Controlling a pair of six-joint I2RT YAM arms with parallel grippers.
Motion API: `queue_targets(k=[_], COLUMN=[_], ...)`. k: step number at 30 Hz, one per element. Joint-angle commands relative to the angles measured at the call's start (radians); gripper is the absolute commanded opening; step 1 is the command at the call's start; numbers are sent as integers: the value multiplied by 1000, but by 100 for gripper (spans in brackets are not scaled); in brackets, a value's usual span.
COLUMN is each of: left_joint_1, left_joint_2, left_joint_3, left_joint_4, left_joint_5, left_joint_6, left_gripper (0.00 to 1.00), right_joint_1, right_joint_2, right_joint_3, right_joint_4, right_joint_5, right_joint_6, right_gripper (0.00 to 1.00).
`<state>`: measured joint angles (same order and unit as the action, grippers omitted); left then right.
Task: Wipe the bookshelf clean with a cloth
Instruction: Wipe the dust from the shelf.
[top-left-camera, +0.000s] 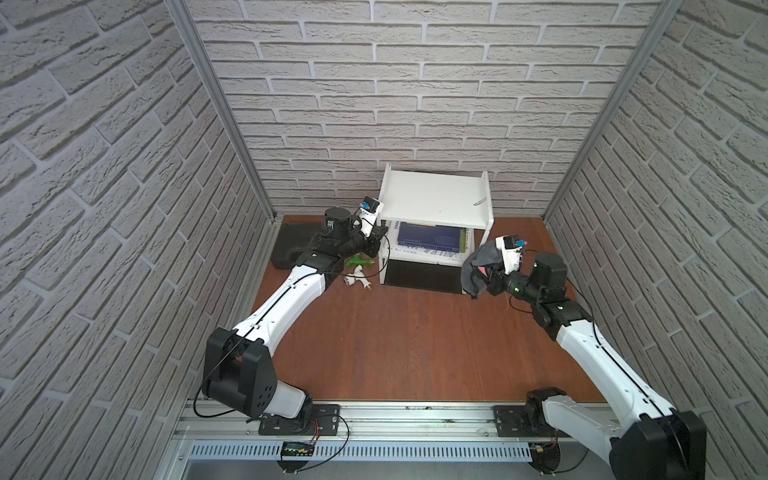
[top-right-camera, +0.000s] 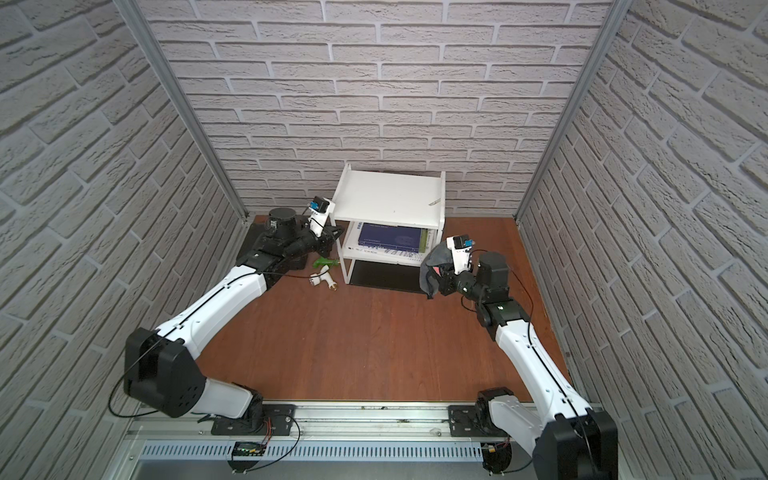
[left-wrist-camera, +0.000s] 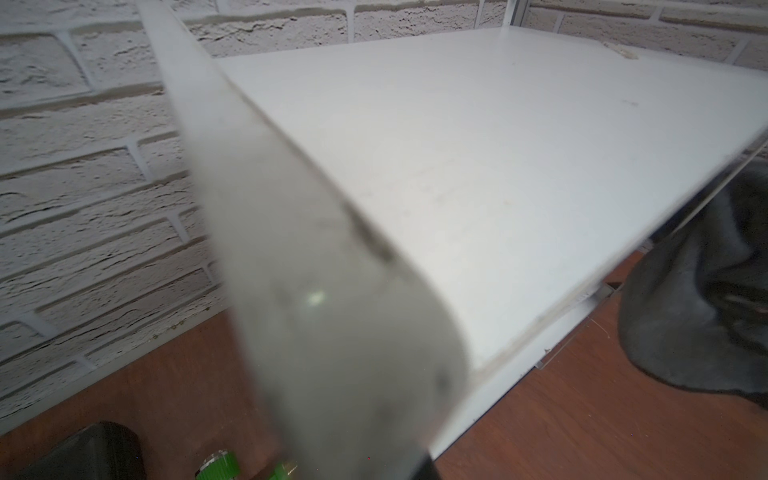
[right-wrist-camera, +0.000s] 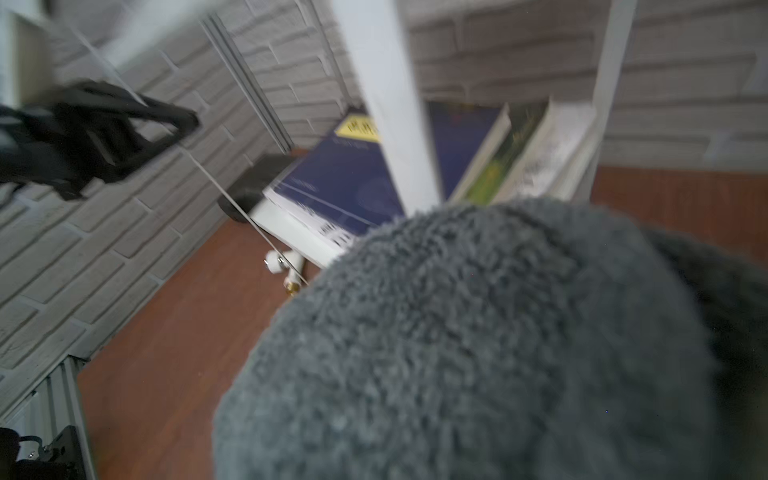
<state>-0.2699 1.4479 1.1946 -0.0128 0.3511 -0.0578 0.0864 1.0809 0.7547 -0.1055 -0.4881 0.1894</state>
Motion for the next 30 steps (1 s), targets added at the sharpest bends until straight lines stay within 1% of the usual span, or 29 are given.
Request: queue_targets(k=[1,4,5,8,12,14,15,18,21,23,27,29,30], left_joint_1=[18,17,17,15,15,12,12,13,13,14,13,5,-2], left_joint_2=[-12,-16,-16,-17,-1,9,11,12,13,19,37,44,44], left_joint_3=[-26,-26,-28,-40,-28,-19,-18,-20,-16,-11,12,25,27], left_joint_4=[-100,-109,-110,-94,-94,-103,-102,-95,-102,-110,-132,-144,-144], left_joint_5=[-43,-47,-48,-49,-49,-47,-46,-47,-53,-56,-53,-52,-53], left_joint_6=[-27,-23,-26,-41,-54,-55,-55,-50,-35,-24,-17,-19,-20], left_gripper=[0,0,0,0,0,0,0,0,0,0,0,0,0], right_joint_1=[4,12,22,56,78,94,105,109,106,89,62,78,93], right_joint_2=[-76,-127,-127,-96,41,138,198,370,560,704,996,1089,1110], right_joint_3=[55,163,208,337,522,597,648,795,1003,1203,1632,1825,1886], right_joint_4=[-94,-125,-147,-196,-292,-315,-312,-325,-363,-420,-623,-761,-812], right_joint_5=[62,-45,-50,40,188,252,304,421,573,625,605,530,467], right_joint_6=[-63,-83,-83,-108,-172,-178,-183,-201,-236,-244,-252,-322,-371], right_gripper=[3,2,3,3,2,3,3,2,3,3,3,2,3])
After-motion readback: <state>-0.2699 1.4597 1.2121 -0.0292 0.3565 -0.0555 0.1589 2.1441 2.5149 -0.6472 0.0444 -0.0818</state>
